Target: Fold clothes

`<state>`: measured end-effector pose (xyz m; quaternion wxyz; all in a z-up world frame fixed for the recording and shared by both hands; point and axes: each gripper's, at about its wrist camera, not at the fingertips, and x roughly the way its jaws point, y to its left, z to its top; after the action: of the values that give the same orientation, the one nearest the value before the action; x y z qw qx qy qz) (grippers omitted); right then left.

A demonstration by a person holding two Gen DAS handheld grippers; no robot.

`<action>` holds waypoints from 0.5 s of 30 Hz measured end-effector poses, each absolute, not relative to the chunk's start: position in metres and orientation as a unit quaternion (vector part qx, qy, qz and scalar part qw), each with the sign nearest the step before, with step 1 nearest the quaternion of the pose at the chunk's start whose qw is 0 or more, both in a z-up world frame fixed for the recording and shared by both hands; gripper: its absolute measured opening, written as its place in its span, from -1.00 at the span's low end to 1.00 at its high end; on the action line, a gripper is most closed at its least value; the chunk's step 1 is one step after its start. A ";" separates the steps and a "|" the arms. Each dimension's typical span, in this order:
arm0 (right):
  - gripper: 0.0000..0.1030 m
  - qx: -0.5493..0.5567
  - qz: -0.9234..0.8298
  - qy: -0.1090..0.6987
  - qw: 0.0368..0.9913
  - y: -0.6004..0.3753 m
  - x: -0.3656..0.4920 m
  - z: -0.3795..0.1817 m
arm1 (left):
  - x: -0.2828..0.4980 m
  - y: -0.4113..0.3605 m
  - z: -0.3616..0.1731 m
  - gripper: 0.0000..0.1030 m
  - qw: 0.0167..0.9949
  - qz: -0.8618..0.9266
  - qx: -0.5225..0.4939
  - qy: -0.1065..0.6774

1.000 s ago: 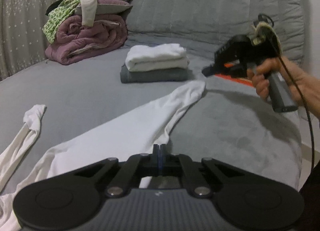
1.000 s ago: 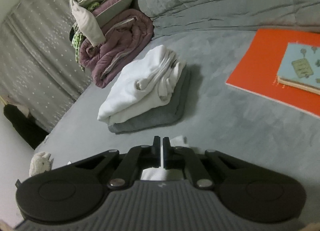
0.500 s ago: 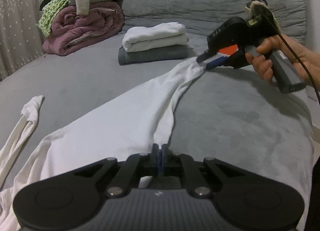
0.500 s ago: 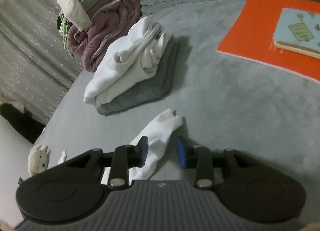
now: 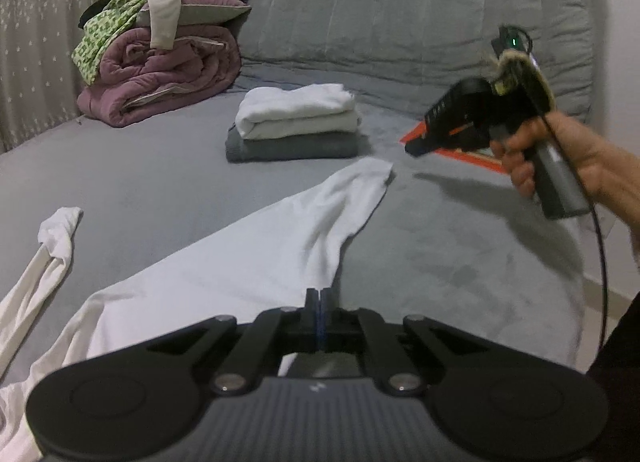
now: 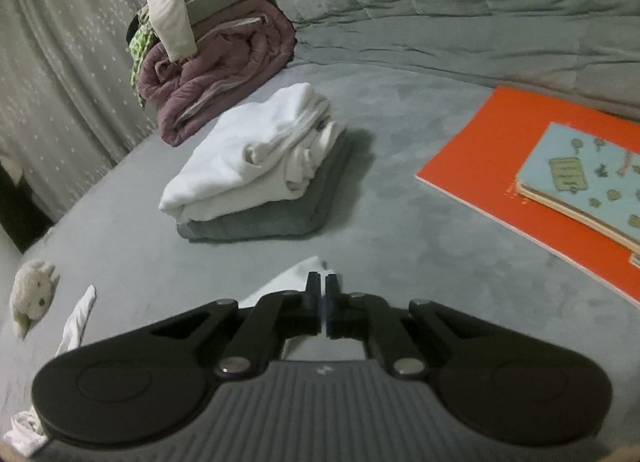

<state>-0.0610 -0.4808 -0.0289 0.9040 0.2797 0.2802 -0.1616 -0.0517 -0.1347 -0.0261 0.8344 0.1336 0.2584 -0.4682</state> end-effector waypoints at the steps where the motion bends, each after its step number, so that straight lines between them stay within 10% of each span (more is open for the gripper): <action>1: -0.95 0.284 -0.160 0.283 0.902 -0.483 -0.063 -0.030 | -0.053 -0.134 -0.027 -1.00 0.834 -0.467 0.136 0.260; 7: -0.66 0.359 -0.126 0.301 0.874 -0.493 -0.066 -0.048 | -0.057 -0.139 -0.038 -1.00 0.830 -0.456 0.172 0.270; 9: -0.25 0.375 -0.120 0.300 0.869 -0.493 -0.064 -0.053 | -0.058 -0.140 -0.041 -1.00 0.829 -0.455 0.177 0.272; 15: -0.32 0.383 -0.105 0.294 0.869 -0.487 -0.052 -0.062 | -0.057 -0.140 -0.046 -1.00 0.831 -0.447 0.185 0.275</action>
<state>-0.0520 -0.4867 -0.0618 0.8692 0.3832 0.2943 -0.1053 -0.0574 -0.1399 -0.0464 0.8309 0.1846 0.2754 -0.4468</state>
